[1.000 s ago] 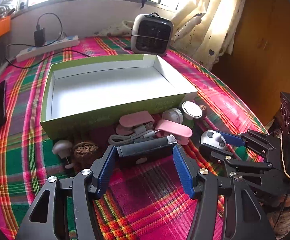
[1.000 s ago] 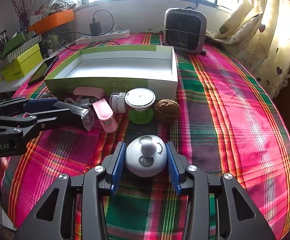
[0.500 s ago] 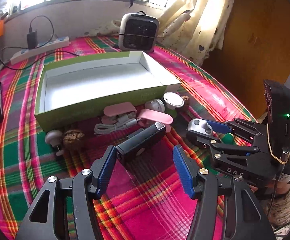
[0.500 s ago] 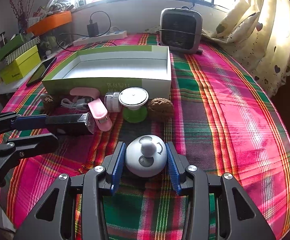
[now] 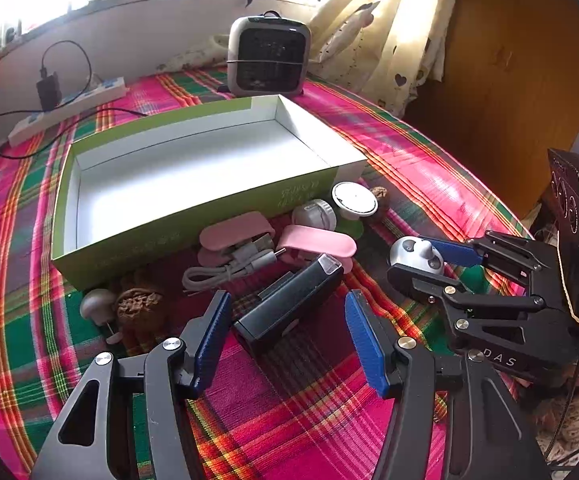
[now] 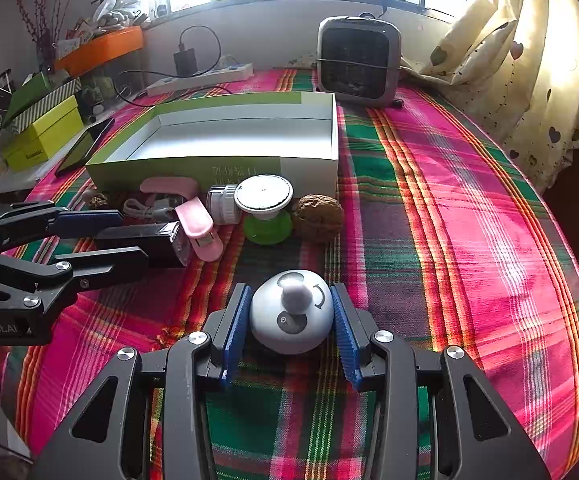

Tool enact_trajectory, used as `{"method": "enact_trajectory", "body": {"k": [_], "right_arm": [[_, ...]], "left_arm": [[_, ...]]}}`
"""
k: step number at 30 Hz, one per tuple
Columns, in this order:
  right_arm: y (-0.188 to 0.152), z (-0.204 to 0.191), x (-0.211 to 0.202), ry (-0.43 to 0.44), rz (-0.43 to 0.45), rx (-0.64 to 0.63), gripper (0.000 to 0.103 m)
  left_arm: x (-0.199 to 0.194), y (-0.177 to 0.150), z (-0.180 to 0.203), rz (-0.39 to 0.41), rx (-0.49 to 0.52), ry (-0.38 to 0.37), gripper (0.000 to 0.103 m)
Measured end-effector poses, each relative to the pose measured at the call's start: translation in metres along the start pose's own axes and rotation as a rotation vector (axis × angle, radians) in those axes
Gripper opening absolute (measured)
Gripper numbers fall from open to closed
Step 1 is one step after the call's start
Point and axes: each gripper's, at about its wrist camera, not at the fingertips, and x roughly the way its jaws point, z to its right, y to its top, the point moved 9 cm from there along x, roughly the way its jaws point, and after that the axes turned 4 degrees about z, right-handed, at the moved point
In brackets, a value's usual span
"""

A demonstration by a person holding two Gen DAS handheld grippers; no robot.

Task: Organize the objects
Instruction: 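Grasp the black rectangular device with the left gripper while the right gripper holds the white ball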

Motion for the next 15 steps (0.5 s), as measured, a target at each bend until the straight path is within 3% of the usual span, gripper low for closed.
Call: {"method": "enact_trajectory", "body": {"k": [7, 15], "right_arm": [[0.0, 0.0, 0.0, 0.007, 0.001, 0.0, 0.042], [0.0, 0.0, -0.001, 0.013, 0.002, 0.006, 0.042]], "left_arm": [[-0.005, -0.005, 0.005, -0.023, -0.017, -0.044, 0.057], [0.009, 0.004, -0.002, -0.02, -0.023, -0.02, 0.057]]}}
